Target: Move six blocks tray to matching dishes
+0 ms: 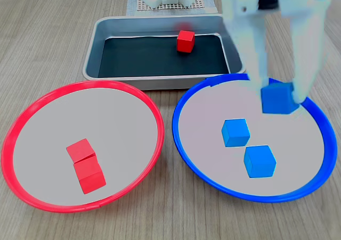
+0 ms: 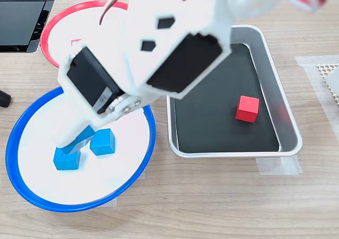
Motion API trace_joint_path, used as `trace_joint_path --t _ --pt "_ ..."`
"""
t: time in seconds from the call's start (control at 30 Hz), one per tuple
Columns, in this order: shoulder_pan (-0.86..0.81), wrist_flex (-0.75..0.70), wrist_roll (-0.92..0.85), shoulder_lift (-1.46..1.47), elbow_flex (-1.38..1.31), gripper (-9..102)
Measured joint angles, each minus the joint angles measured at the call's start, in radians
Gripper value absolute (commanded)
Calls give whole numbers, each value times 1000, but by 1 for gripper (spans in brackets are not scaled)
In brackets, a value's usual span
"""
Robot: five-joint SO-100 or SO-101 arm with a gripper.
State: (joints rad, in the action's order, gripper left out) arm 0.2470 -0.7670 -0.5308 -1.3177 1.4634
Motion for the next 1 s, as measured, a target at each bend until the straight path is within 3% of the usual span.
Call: trace_joint_path --t 0.1,0.17,0.27,0.33,0.43,0.67,1.0 --pt "-21 21 37 -2 60 20" --pt "-44 23 104 0 101 25" --pt "-63 15 158 -26 129 15" --pt "-51 -12 172 -95 170 2" --pt "-67 -60 181 -178 196 1" --pt "-135 -557 308 -453 324 0" --pt "-250 -618 778 -621 572 2"
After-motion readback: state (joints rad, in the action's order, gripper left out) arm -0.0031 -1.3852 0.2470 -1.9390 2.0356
